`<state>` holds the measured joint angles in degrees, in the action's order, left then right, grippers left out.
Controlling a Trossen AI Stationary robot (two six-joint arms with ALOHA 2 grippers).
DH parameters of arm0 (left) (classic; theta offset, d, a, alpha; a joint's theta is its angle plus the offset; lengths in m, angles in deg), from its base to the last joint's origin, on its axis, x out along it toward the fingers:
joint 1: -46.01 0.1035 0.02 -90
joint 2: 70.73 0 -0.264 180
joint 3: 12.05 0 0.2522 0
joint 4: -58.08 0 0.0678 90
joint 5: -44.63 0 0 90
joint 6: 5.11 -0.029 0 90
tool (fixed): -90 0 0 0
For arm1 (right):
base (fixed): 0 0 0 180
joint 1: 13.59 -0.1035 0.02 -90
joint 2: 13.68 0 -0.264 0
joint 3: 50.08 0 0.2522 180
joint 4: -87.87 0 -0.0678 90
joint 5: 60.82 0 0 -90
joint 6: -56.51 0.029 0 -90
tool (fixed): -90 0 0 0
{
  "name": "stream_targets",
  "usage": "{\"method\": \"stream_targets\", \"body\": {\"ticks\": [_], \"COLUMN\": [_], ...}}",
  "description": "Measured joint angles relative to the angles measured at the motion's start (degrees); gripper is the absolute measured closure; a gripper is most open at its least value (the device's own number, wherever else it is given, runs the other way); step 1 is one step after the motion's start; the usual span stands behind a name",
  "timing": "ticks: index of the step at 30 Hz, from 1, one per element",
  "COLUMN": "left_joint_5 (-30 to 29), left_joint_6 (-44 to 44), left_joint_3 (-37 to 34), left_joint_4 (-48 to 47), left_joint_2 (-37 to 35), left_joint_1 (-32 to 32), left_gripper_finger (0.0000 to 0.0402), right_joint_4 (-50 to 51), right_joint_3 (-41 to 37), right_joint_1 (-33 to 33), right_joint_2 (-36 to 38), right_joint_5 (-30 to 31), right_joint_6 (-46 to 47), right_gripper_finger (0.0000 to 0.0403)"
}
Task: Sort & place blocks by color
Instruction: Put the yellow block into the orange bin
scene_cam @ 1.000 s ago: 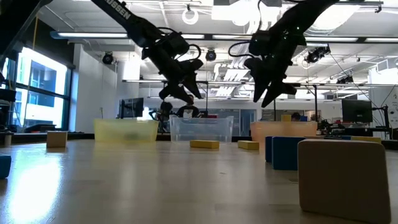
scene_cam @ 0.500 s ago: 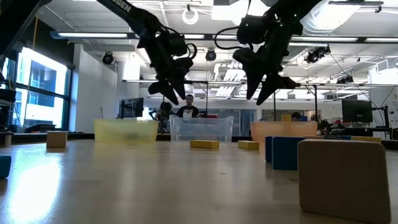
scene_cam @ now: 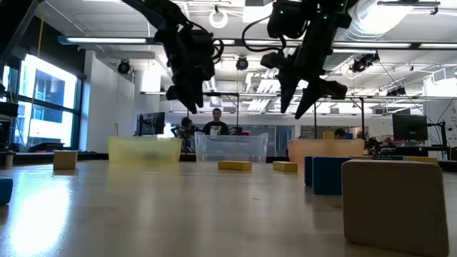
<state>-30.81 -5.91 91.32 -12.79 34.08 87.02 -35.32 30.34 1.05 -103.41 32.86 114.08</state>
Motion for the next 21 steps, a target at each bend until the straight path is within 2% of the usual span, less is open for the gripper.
{"method": "stream_targets", "body": {"ticks": [9, 13, 21], "left_joint_5": [-0.47, -1.21, -7.11], "left_joint_6": [-0.88, -0.95, 2.97], "left_joint_3": [-0.71, -4.14, -11.49], "left_joint_4": [-4.86, -4.98, -4.38], "left_joint_2": [-5.28, -9.03, -17.73], "left_joint_1": [-4.66, -7.04, -10.47], "left_gripper_finger": [0.0227, 0.0227, 0.0227], "right_joint_4": [0.00, -0.01, -1.11], "right_joint_3": [0.00, 0.00, 0.04], "right_joint_1": [-3.26, -4.22, -5.86], "right_joint_2": [0.00, -0.02, -4.70], "right_joint_5": [4.96, 5.66, 6.24], "right_joint_6": [5.92, 6.87, 8.47], "right_gripper_finger": [0.0251, 0.0251, 0.0251]}}
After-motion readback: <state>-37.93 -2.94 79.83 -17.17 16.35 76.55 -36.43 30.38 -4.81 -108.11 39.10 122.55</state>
